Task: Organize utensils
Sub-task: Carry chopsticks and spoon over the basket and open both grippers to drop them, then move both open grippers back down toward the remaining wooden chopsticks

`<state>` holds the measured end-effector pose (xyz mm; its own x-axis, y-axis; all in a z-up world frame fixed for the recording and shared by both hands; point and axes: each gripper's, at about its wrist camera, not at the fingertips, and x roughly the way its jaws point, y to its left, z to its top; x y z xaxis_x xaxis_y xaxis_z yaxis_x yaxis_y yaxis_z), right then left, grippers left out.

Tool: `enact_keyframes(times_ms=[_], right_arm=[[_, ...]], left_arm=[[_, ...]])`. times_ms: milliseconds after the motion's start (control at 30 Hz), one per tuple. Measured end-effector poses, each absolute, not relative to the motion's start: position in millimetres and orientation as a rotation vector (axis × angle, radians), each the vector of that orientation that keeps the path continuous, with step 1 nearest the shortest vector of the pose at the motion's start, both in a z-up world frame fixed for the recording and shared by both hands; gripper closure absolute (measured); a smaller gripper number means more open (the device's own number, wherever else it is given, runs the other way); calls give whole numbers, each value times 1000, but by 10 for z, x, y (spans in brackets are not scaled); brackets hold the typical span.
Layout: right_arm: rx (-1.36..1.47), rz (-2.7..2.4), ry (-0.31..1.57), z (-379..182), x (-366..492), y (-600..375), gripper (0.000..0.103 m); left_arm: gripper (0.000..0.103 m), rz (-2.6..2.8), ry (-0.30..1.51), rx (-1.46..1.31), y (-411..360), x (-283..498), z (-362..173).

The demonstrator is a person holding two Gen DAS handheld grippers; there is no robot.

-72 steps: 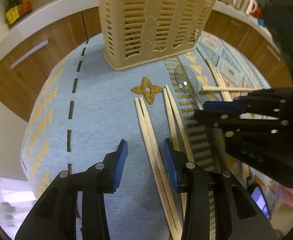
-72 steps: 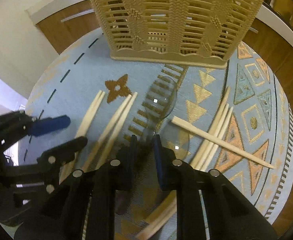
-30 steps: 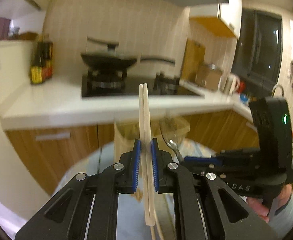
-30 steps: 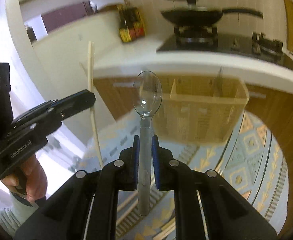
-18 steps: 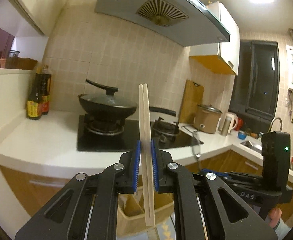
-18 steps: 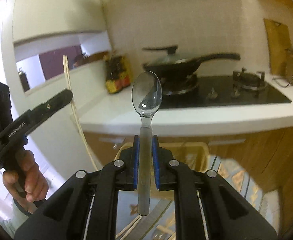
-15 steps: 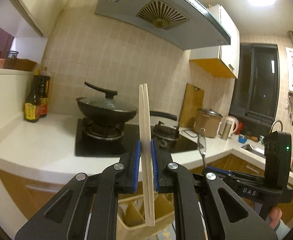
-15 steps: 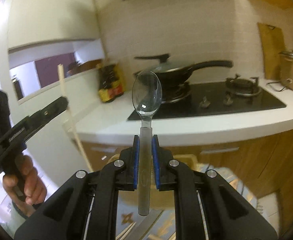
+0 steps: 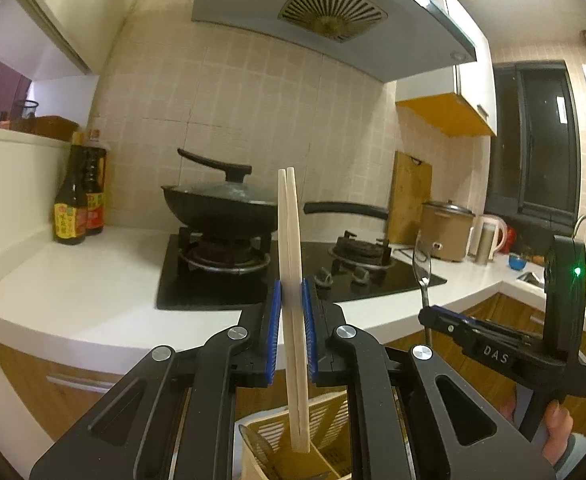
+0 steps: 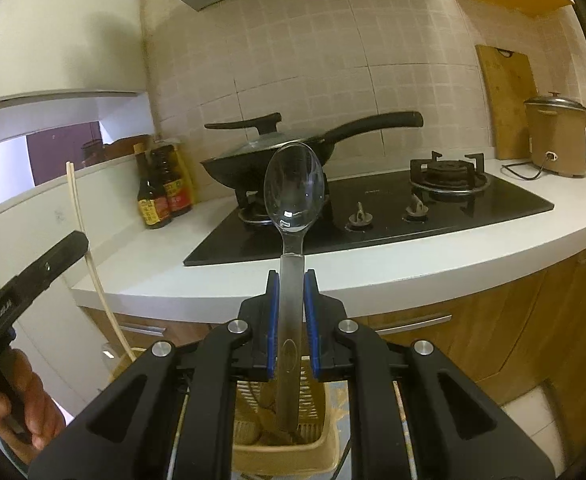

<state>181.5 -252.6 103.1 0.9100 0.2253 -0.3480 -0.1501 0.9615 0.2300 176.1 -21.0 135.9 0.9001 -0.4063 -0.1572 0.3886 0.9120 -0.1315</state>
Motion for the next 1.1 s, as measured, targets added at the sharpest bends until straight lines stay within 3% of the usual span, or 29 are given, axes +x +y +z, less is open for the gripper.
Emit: enact_keyframes(times_ms=[433, 567, 767, 867, 1100], right_arm=[[228, 208, 391, 844, 1759, -2563, 91], [217, 211, 393, 835, 1560, -2567, 72], [228, 225, 421, 923, 1169, -2626, 69], [206, 210, 428, 1004, 955, -2604, 47], [151, 207, 484, 1139, 524, -2449, 46]], left_arm=[[92, -441, 223, -116, -141, 1804, 1154], [82, -460, 238, -140, -78, 1747, 1131], [60, -480, 241, -153, 30, 1495, 1186], [56, -500, 231, -160, 73, 1292, 1262], [49, -534, 239, -131, 80, 809, 1389]])
